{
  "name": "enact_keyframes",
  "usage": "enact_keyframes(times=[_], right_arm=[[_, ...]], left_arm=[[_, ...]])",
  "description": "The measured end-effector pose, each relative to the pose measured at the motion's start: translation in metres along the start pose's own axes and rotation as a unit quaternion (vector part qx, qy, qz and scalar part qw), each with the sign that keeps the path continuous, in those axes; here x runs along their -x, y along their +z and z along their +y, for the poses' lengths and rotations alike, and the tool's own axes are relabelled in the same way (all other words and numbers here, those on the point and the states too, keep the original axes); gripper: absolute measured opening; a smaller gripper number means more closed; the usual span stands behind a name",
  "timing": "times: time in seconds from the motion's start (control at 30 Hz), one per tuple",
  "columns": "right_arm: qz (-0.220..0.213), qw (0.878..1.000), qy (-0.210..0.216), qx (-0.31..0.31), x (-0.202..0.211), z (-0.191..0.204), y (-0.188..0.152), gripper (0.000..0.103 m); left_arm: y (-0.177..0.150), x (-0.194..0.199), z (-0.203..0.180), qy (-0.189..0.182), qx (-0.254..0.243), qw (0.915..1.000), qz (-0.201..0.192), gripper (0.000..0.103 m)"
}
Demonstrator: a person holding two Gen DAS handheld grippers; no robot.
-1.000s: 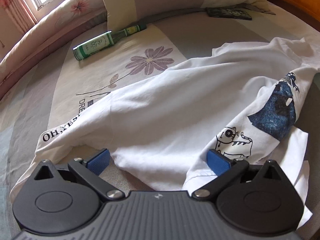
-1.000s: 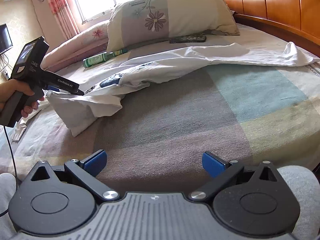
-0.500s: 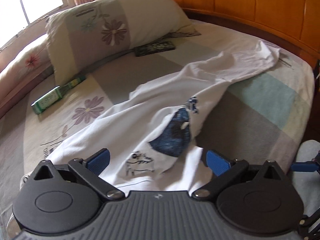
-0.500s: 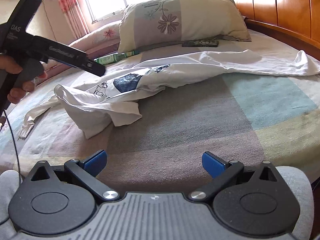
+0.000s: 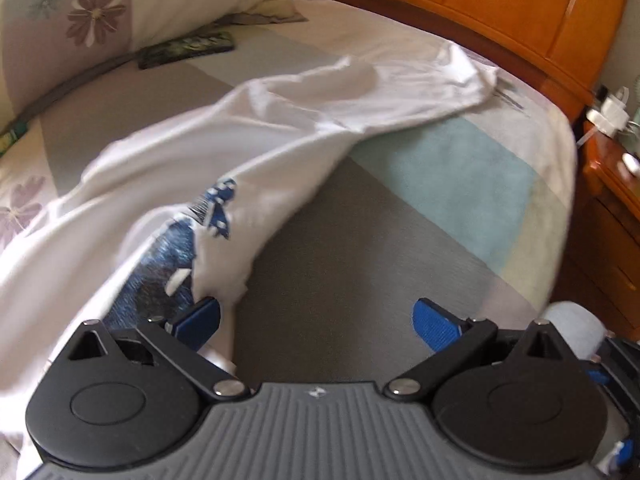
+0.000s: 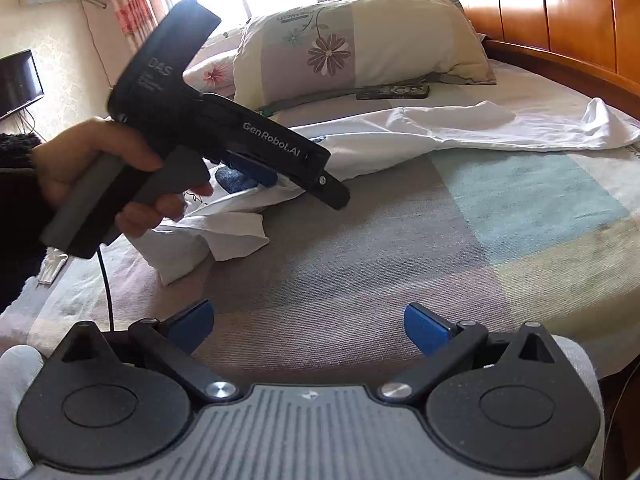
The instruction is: Fold clothes
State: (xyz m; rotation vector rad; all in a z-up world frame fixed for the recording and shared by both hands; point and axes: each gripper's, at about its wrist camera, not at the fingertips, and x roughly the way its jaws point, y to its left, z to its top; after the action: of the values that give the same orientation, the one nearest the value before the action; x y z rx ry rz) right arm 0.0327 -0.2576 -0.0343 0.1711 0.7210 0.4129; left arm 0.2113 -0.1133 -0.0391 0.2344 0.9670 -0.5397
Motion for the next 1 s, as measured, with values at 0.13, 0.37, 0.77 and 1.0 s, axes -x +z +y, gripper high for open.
enact_keyframes(times=[0.13, 0.37, 0.77, 1.0], right_arm=[[0.005, 1.000, 0.002, -0.005, -0.003, -0.004, 0.000, 0.103], [0.013, 1.000, 0.005, -0.014, -0.009, -0.011, -0.001, 0.103], [0.021, 1.000, 0.001, 0.016, -0.012, 0.001, 0.001, 0.099], [0.004, 0.987, -0.036, 0.159, -0.021, 0.015, 0.028, 0.071]], left_arm=[[0.011, -0.005, 0.027, 0.016, 0.014, 0.9996, -0.021, 0.102], [0.017, -0.011, 0.058, 0.015, 0.069, 0.9970, -0.033, 0.102], [-0.048, 0.052, 0.012, 0.039, -0.029, 0.9976, -0.050, 0.102], [-0.080, 0.084, 0.011, 0.050, -0.034, 0.9963, -0.061, 0.102]])
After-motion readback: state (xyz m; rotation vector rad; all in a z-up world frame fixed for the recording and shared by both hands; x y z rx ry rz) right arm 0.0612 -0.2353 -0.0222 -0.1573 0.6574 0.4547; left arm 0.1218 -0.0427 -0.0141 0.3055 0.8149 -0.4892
